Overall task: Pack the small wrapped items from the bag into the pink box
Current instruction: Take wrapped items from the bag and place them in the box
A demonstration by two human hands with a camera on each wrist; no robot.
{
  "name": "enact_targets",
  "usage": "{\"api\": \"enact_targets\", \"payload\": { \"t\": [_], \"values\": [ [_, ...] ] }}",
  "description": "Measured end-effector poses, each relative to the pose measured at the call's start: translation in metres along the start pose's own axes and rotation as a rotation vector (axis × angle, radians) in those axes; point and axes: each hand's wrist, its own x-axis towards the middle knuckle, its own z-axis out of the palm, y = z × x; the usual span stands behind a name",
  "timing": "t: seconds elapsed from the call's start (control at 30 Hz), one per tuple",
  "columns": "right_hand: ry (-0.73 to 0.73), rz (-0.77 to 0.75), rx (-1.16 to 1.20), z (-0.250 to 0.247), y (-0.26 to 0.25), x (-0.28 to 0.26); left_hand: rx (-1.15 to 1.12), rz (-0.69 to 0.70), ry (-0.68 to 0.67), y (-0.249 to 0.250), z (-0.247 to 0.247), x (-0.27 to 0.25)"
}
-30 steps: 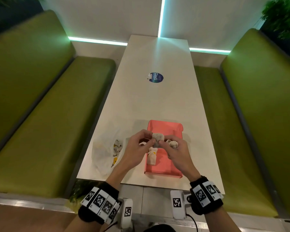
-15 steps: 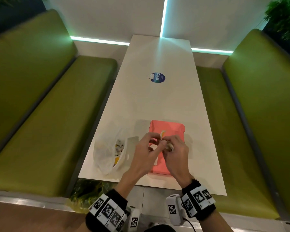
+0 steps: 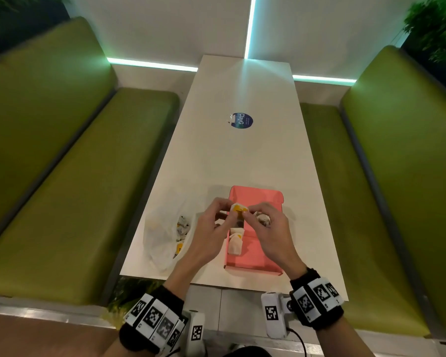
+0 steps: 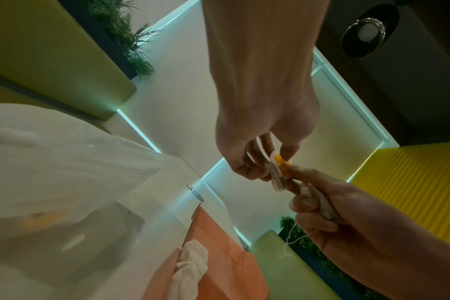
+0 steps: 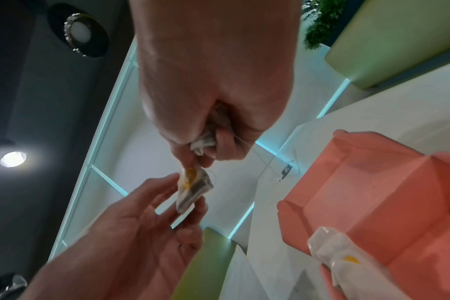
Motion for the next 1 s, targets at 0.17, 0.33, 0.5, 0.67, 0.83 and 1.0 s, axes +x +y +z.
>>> {"api": "enact_targets", "payload": {
  "t": [0.17,0.33,0.5,0.67,0.83,1.0],
  "values": [
    [-0.048,0.059,0.049,0.0,0.006,0.004,0.049,0.058,0.039,0.0,0.002,0.001],
    [-0.029,0.094,0.017,-0.001,0.015,-0.003,0.14,0.068,0.075,-0.004,-0.002,0.004],
    [-0.126,0.086,0.072,-0.009,0.008,-0.002,0.107,0.042,0.068,-0.006,-0.005,0.002],
    [-0.271,0.116,0.016,-0.014,0.01,-0.004,-0.061,0.001,0.127,-0.002,-0.008,0.005],
    [-0.229,0.189,0.157,-0.009,0.005,-0.009,-0.16,-0.056,0.128,0.002,-0.007,0.0],
    [-0.184,0.266,0.336,-0.002,0.004,-0.019,-0.126,-0.029,0.115,0.002,-0.004,-0.003]
  ]
}}
